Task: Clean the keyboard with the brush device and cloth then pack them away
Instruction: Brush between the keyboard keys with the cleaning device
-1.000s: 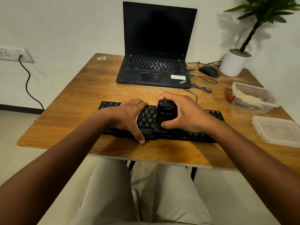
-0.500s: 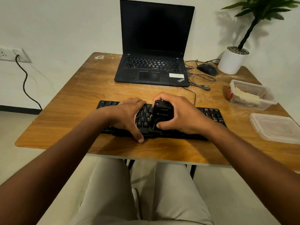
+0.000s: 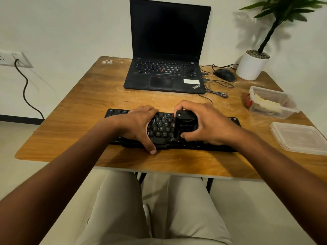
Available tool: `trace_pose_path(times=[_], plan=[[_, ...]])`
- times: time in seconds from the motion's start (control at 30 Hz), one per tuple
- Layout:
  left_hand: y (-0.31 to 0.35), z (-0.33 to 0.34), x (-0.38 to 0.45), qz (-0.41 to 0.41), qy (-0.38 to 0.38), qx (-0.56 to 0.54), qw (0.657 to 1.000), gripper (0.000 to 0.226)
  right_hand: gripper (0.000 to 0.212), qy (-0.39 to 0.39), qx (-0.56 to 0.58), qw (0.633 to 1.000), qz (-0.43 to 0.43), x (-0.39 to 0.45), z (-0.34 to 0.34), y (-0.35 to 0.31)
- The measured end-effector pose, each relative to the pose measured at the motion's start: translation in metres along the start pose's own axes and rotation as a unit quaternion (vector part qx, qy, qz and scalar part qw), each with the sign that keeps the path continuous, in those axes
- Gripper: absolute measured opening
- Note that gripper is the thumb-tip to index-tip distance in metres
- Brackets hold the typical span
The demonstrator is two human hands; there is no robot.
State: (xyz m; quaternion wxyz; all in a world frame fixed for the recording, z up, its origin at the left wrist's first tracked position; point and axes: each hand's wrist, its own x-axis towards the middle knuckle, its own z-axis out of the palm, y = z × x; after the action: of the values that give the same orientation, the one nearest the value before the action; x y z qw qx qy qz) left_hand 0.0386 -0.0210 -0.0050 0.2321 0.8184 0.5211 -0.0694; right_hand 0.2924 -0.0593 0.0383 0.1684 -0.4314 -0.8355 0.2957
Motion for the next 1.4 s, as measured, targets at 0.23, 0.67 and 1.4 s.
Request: trace_pose_path(times=[0.23, 0.67, 1.4], plan=[[0.002, 0.000, -0.001, -0.005, 0.000, 0.001, 1.000, 0.153, 0.053, -0.039, -0.103, 0.993, 0.049, -0.008, -0.037, 0.009], [0.004, 0.000, -0.002, -0.009, -0.002, 0.000, 1.000, 0.153, 0.054, -0.027, -0.102, 0.994, 0.034, -0.009, -0.025, 0.010], [-0.005, 0.004, -0.003, -0.015, 0.020, -0.006, 1.000, 0.150, 0.052, -0.011, 0.030, 0.999, -0.018, 0.027, 0.015, -0.013]])
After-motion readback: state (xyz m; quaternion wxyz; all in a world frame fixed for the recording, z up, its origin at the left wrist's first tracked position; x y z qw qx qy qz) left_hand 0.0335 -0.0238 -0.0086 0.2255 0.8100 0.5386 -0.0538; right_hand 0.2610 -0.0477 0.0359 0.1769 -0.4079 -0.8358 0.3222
